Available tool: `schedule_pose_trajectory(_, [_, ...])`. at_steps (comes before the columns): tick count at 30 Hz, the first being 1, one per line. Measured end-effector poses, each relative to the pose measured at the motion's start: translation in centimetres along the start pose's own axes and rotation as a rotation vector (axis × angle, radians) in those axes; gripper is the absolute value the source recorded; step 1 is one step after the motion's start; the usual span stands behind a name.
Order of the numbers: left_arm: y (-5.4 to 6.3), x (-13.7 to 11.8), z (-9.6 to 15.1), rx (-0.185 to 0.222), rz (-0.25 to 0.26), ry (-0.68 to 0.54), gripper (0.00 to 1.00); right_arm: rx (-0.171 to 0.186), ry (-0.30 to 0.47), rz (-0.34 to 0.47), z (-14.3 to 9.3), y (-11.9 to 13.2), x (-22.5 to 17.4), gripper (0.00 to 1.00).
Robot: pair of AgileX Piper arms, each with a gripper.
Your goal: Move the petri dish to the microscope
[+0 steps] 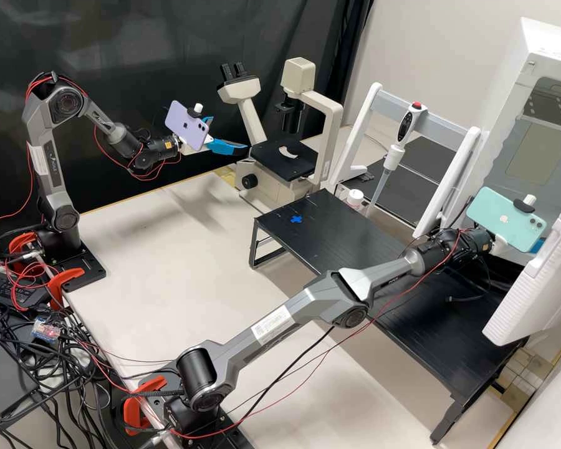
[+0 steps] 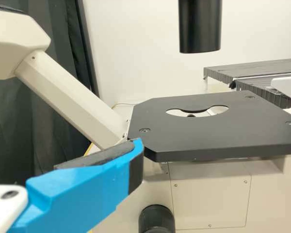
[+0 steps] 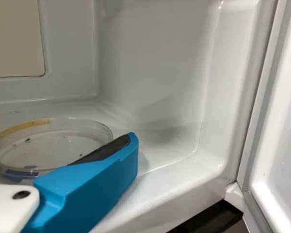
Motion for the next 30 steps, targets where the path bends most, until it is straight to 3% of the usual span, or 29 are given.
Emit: schedule_pose_trajectory(30, [0.00,0.00,0.00,0.000,0.000,0.000,1.00,0.009,0.006,0.020,-0.68,0.77,-0.45,0.00])
